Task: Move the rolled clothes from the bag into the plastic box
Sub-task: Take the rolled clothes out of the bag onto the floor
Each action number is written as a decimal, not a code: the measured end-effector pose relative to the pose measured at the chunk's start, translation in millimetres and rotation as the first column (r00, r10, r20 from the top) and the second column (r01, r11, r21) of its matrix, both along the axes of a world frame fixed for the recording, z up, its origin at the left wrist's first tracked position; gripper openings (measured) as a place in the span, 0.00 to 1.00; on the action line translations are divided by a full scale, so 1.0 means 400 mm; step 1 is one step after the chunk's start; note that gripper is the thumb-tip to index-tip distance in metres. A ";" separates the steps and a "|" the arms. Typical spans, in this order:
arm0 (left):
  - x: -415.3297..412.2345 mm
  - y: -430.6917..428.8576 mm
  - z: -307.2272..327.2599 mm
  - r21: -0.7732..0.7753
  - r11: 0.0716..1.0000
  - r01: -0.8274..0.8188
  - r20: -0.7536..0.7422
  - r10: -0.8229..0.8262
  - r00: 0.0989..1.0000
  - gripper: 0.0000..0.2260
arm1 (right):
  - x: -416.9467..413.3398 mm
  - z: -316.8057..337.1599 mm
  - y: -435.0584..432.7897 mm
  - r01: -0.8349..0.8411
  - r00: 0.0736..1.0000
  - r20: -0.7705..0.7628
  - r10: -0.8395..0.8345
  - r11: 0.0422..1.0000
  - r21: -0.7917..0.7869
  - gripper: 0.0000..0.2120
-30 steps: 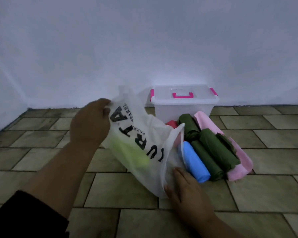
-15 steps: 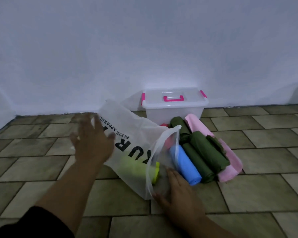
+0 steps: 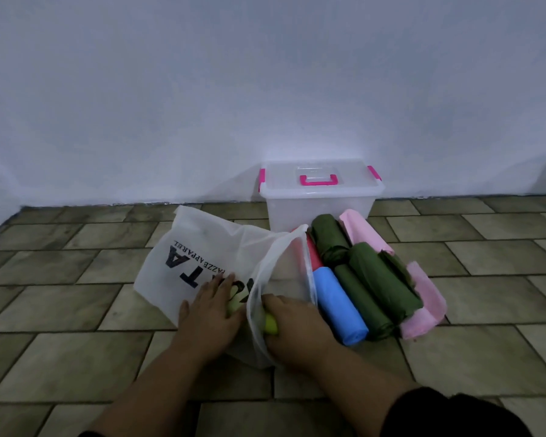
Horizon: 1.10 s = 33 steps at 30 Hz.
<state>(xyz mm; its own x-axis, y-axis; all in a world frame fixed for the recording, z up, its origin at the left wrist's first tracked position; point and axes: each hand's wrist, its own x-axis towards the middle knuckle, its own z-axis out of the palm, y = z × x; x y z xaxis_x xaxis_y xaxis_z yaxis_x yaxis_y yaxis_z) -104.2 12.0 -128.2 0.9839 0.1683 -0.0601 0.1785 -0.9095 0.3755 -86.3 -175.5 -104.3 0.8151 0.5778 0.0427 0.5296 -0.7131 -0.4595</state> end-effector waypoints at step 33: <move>0.272 0.016 0.037 0.176 0.976 -0.130 -0.352 0.185 0.917 0.32 | 0.255 0.024 0.062 0.268 0.918 0.363 -0.160 0.925 -0.271 0.13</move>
